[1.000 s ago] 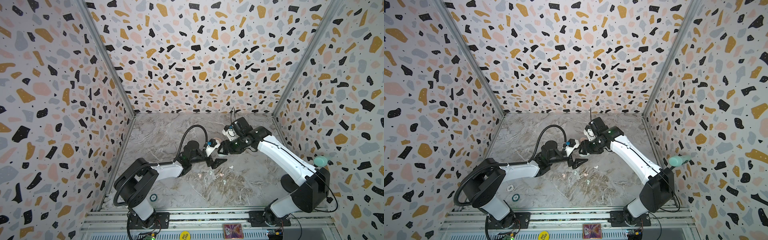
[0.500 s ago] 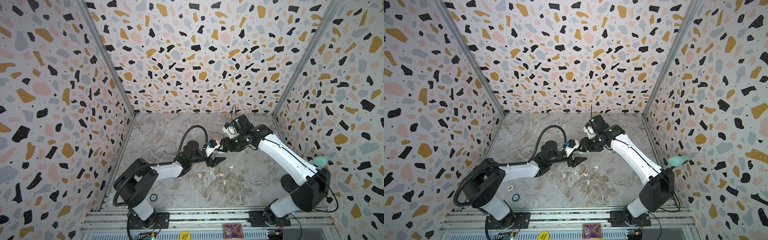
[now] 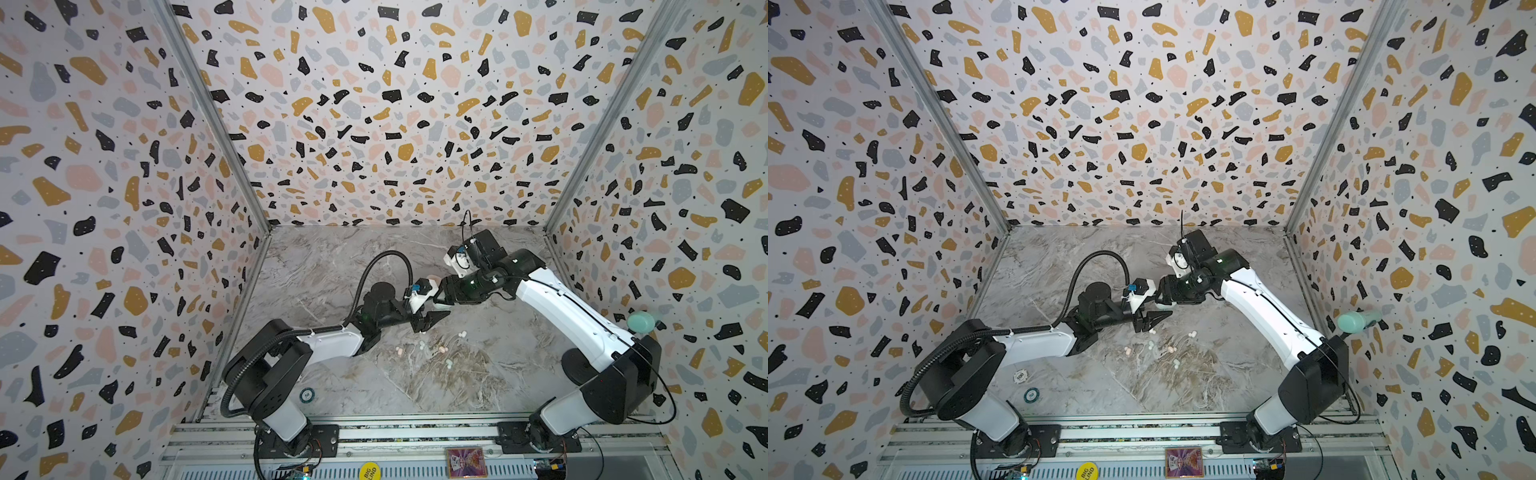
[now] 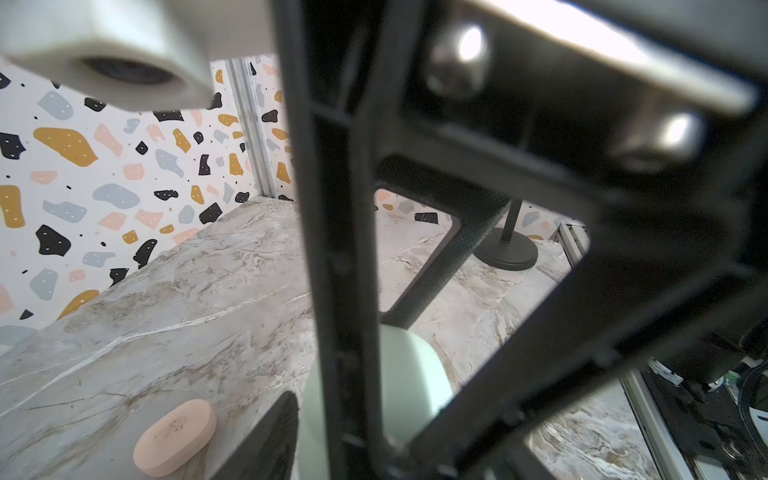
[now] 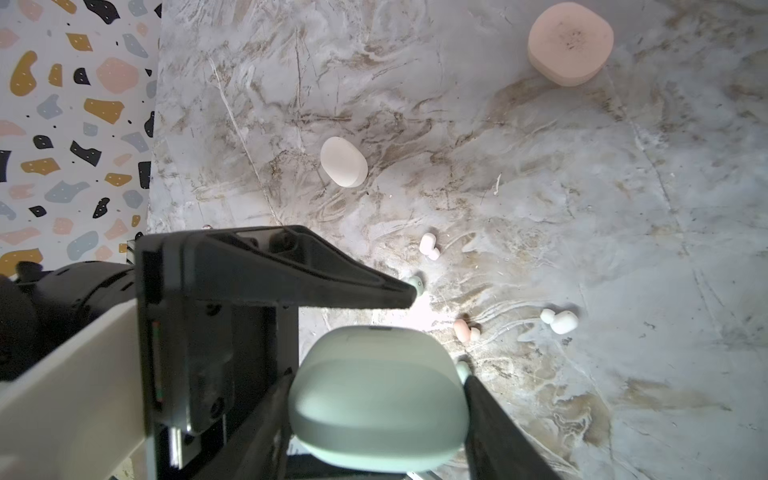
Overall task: Insert the wireless bluetooth earbuds into the charging case
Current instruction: 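Close the left gripper on the mint case held by the right gripper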
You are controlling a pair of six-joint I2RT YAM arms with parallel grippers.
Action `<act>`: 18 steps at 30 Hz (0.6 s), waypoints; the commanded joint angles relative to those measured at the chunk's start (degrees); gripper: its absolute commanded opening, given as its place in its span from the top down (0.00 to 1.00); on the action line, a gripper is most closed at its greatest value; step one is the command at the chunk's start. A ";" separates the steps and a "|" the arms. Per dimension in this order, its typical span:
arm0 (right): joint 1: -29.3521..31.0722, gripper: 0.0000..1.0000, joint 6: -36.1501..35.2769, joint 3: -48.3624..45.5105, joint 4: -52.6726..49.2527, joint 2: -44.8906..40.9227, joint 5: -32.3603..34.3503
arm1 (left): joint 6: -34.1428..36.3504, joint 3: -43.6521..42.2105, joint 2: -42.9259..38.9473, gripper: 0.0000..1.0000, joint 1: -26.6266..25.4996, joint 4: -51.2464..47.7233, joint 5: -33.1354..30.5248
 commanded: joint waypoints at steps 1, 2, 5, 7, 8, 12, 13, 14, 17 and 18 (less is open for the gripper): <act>0.33 0.50 0.52 0.84 -0.44 -0.80 -0.75 | 0.43 -0.64 -1.10 0.40 -0.19 3.84 0.14; 0.34 0.50 0.54 0.88 -0.44 -0.78 -0.81 | 0.45 -0.64 -1.13 0.41 -0.19 3.85 0.14; 0.38 0.50 0.54 0.78 -0.44 -0.83 -0.83 | 0.62 -0.64 -1.19 0.44 -0.11 3.74 0.05; 0.35 0.50 0.56 0.79 -0.49 -0.88 -0.93 | 0.70 -0.64 -1.28 0.47 -0.18 3.63 -0.03; 0.36 0.50 0.52 0.79 -0.39 -0.93 -0.95 | 0.69 -0.64 -1.33 0.48 -0.18 3.58 -0.08; 0.32 0.50 0.67 0.68 -0.18 -0.74 -0.94 | 0.95 -0.56 -1.37 0.51 -0.14 3.29 -0.03; 0.34 0.50 0.64 0.52 -0.18 -0.80 -1.03 | 1.06 -0.54 -1.37 0.52 -0.19 3.23 0.05; 0.33 0.50 0.67 0.50 -0.09 -0.81 -1.04 | 1.19 -0.55 -1.37 0.53 -0.19 3.06 -0.03; 0.33 0.50 0.82 0.50 0.06 -0.80 -1.27 | 1.53 -0.64 -1.54 0.54 -0.12 2.93 -0.03; 0.33 0.50 0.87 0.52 0.06 -0.79 -1.42 | 1.60 -0.64 -1.59 0.55 -0.18 2.82 0.01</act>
